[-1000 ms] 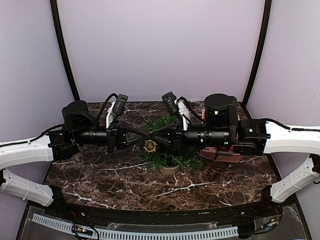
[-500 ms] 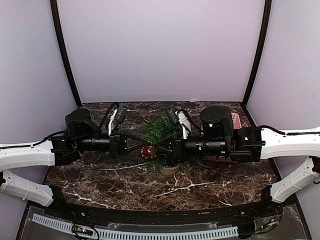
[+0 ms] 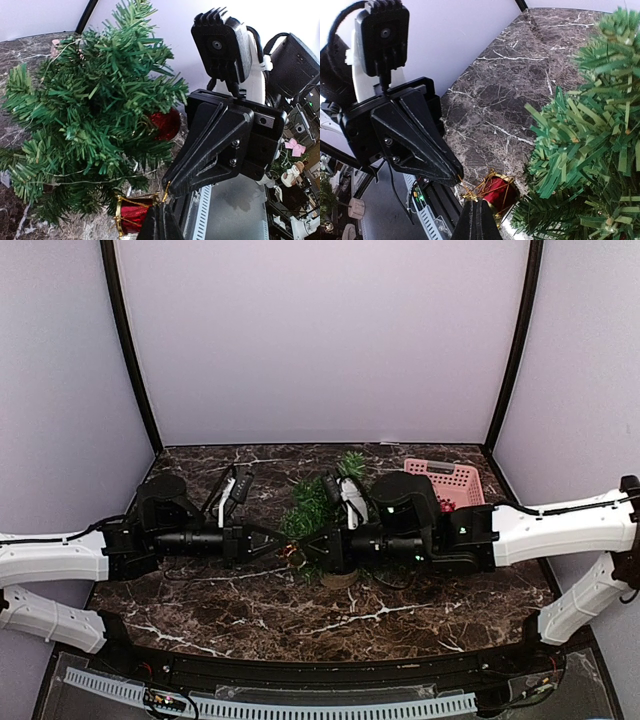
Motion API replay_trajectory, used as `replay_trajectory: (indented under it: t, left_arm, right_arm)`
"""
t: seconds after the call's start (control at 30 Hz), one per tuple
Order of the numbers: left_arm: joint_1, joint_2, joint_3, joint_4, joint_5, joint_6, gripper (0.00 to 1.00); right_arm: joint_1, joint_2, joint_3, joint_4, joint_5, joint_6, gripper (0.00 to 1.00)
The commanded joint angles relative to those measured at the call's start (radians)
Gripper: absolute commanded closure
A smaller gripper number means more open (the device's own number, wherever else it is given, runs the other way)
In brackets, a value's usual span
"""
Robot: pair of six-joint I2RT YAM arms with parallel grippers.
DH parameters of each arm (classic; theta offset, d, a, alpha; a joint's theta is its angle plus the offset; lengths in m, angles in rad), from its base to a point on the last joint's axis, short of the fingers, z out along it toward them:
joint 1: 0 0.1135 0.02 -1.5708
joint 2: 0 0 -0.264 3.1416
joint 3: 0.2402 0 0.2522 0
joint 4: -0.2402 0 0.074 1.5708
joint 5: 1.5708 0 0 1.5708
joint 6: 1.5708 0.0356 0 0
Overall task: Decorate the small christmas tree
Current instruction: Hang the ornament drum on the branch.
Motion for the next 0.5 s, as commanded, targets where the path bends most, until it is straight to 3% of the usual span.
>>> replay_trajectory:
  t: [0.0,0.47]
  left_arm:
    - [-0.003,-0.040,-0.019,-0.061,-0.102,0.002,1.00]
    - [-0.002,-0.022,0.018,-0.075,-0.185,-0.017,1.00]
  right_arm:
    - [0.017,0.042,0.040,0.026,0.089,0.060,1.00]
    - [0.043,0.097,0.113,-0.014,0.210,0.114,1.00]
